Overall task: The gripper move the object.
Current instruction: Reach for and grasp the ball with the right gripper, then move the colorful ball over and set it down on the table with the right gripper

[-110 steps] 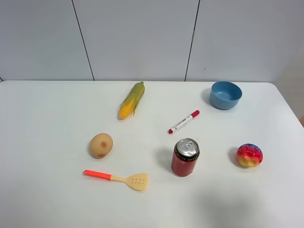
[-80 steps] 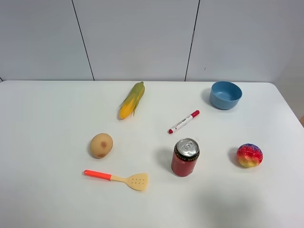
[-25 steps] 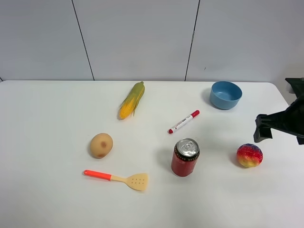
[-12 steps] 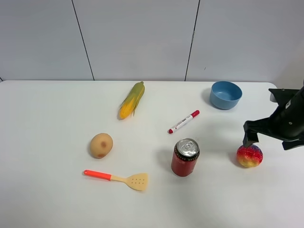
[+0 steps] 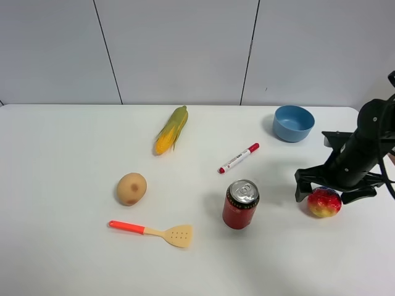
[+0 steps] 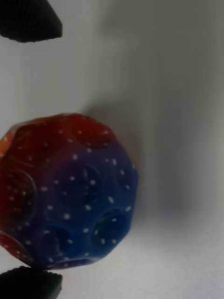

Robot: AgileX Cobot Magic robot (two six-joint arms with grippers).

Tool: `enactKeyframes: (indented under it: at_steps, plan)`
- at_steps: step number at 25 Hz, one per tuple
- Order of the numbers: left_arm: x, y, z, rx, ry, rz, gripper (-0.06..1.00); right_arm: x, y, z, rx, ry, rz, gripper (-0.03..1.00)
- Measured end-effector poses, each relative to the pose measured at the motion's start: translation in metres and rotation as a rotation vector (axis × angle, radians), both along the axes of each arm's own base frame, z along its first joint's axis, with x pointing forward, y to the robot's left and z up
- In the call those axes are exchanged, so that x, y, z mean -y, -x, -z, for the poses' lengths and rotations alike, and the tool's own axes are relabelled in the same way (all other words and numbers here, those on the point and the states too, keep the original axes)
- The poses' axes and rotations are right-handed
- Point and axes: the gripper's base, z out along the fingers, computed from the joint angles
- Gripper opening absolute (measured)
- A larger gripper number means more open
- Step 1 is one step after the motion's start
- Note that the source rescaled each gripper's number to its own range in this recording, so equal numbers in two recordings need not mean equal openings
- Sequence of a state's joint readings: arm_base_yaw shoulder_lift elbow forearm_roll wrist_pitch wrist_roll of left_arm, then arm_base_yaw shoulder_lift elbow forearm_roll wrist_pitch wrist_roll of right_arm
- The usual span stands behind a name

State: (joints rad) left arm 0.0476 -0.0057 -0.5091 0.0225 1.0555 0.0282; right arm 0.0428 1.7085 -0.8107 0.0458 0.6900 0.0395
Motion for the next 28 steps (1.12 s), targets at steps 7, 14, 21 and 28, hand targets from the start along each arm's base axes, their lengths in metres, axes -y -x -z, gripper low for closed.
enactKeyframes:
  at_steps: [7, 14, 21, 28]
  plan:
    - [0.0, 0.0, 0.0, 0.0, 0.0, 0.0, 1.0, 0.003, -0.002, 0.014, -0.033, 0.031, -0.01, 0.98]
    - [0.0, 0.0, 0.0, 0.0, 0.0, 0.0, 1.0, 0.004, -0.004, 0.016, -0.022, 0.05, -0.014, 0.43]
    - [0.0, 0.0, 0.0, 0.0, 0.0, 0.0, 1.0, 0.004, -0.004, 0.016, -0.016, 0.051, -0.012, 0.0]
    - [0.0, 0.0, 0.0, 0.0, 0.0, 0.0, 1.0, 0.003, -0.001, 0.009, -0.036, 0.03, 0.012, 0.0]
